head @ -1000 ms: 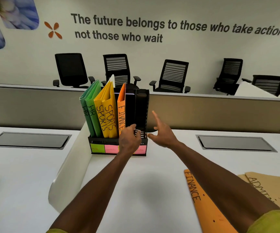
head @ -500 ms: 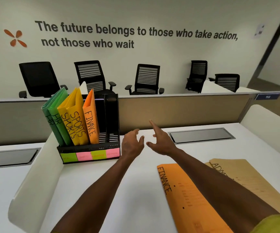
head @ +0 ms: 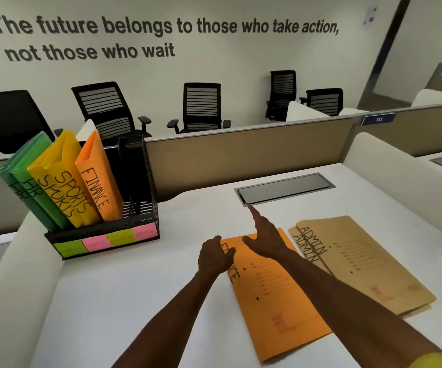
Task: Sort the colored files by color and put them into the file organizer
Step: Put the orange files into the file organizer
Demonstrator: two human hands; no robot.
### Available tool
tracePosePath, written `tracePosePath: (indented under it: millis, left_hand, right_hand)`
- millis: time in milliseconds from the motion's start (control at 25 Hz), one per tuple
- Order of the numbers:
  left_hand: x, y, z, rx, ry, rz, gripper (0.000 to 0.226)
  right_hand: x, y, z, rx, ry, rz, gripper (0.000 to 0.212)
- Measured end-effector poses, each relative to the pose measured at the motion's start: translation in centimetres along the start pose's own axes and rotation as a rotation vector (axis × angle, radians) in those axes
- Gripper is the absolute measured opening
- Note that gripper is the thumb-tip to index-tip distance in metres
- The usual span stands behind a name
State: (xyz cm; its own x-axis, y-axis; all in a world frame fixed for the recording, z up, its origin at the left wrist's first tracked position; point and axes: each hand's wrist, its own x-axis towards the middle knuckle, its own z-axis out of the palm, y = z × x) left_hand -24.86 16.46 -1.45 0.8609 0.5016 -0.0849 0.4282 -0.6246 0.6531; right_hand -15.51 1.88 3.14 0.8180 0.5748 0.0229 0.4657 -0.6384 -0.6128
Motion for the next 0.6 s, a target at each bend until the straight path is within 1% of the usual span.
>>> tracePosePath:
  millis: [80, 240, 360, 480, 520, 600]
  left_hand:
    - [-1.4, -0.4, 2.0, -0.023, -0.067, -0.039, 0.048]
    - [-3.6, -0.9, 4.8, -0.068, -0.151, -0.186, 0.057]
    - [-4.5, -1.0, 6.0, -0.122, -0.152, -0.250, 0.057]
    - [-5.0, -0.9, 6.4, -0.225, -0.120, -0.351, 0.058]
    - [-5.1, -0.8, 6.4, -0.259, -0.113, -0.386, 0.055]
    - [-5.1, -0.9, 6.4, -0.350, -0.108, -0.443, 0.044]
  right_hand:
    - [-1.3, 1.9, 0.5, -0.024, -0.048, 0.057, 0.099]
    - [-3.6, 4.9, 2.0, -0.125, -0.187, 0.193, 0.099]
    - [-5.3, 6.7, 3.7, -0.210, -0.316, 0.302, 0.100]
    - [-6.8, 7.7, 5.7, -0.289, -0.441, 0.338, 0.096]
    - [-7.2, 7.9, 6.2, -0.323, -0.457, 0.332, 0.093]
    - [-7.5, 8.1, 6.9, -0.359, -0.438, 0.317, 0.082]
